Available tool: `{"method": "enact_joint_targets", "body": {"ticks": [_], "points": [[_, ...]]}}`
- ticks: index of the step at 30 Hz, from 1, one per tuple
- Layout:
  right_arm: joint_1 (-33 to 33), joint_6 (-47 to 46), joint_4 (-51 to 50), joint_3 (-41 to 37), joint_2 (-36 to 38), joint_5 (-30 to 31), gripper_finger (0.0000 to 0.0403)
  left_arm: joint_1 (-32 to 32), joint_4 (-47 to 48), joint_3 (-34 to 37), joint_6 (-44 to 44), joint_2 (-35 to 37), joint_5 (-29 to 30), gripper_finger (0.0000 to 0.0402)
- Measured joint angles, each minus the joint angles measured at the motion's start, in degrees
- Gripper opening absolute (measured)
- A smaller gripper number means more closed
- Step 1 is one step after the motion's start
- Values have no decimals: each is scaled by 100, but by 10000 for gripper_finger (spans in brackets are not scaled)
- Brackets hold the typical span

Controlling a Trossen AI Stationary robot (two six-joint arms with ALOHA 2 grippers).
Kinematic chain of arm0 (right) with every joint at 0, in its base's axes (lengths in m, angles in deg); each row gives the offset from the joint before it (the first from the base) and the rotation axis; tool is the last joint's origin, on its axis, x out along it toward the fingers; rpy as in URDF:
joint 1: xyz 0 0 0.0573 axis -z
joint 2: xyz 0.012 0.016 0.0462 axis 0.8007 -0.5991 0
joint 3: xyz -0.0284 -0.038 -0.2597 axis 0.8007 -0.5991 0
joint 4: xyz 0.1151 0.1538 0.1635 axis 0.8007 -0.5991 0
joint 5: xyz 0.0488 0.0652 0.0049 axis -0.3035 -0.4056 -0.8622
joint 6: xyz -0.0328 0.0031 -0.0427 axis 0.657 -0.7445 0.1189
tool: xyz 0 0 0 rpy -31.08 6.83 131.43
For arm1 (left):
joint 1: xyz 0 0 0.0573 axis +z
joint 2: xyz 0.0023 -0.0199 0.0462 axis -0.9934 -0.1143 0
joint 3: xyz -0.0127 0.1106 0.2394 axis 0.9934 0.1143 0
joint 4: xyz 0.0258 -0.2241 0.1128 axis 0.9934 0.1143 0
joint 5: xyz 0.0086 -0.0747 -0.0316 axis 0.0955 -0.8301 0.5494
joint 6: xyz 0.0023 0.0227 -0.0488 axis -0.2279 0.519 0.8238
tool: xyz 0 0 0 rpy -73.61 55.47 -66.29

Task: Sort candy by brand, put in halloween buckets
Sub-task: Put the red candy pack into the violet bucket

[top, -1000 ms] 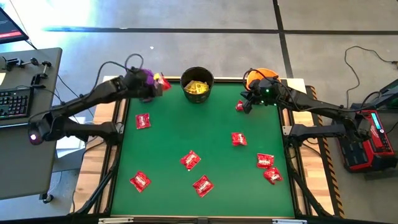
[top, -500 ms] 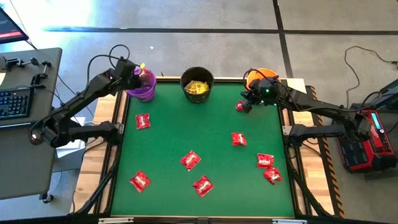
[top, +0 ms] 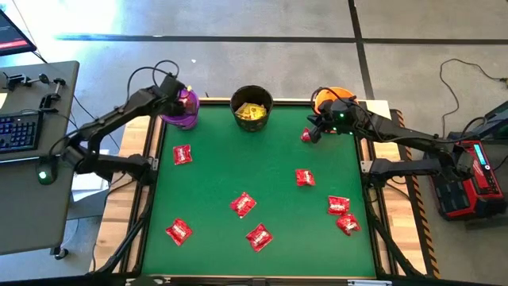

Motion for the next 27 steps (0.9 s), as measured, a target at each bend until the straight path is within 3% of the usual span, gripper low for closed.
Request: {"method": "enact_joint_targets", "body": {"ticks": [14,17,24,27], "points": [[1,154,34,0,0,-29,0,-5,-68,-193,-556,248,-31,107],[2,277,26,0,0,-367,0,-11,-72,-319,-718,364,-31,125],[-65,-105,-132,0,0,-684,0,-293,-132,-361,-1186,608,49,131],[-216,-548,-413,0,0,-830,0,-563,-362,-361,-1276,643,517,117]]}}
